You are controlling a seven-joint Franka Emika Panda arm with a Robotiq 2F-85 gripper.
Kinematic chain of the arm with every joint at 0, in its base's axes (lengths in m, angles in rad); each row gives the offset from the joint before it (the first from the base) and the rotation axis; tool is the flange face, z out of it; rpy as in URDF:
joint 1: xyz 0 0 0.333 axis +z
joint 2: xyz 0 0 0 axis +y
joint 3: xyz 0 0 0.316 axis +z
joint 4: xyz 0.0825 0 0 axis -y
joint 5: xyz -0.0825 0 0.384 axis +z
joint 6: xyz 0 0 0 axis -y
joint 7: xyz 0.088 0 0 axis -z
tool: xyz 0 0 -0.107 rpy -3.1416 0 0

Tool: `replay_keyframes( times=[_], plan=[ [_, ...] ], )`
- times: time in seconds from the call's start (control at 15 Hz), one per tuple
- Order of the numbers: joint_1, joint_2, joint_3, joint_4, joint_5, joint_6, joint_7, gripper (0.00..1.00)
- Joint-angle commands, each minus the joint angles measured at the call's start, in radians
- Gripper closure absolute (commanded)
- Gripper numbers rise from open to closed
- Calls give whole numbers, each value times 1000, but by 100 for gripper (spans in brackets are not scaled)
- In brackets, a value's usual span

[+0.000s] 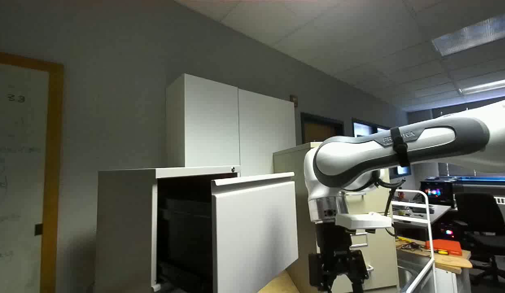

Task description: Push the top drawer on the light grey cabinet backwards

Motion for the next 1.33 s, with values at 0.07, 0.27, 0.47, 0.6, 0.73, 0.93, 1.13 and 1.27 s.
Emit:
replay_keyframes(
  times=[0.07, 0.27, 0.47, 0.6, 0.73, 0.93, 1.13, 1.27],
  plan=[
    [-21, 0, 16, 4, 7, -3, -10, 0],
    [-22, -2, 16, 4, 7, -3, -10, 0],
    [-22, -2, 16, 4, 7, -3, -10, 0],
    [-22, -2, 16, 4, 7, -3, -10, 0],
    [-24, -3, 21, 1, 5, 8, -3, 0],
    [-31, -4, 30, 7, 1, 37, 5, 0],
    [-35, -5, 44, 30, -10, 98, 11, 0],
    [-37, -8, 57, 44, -19, 160, 21, 0]
  ],
)
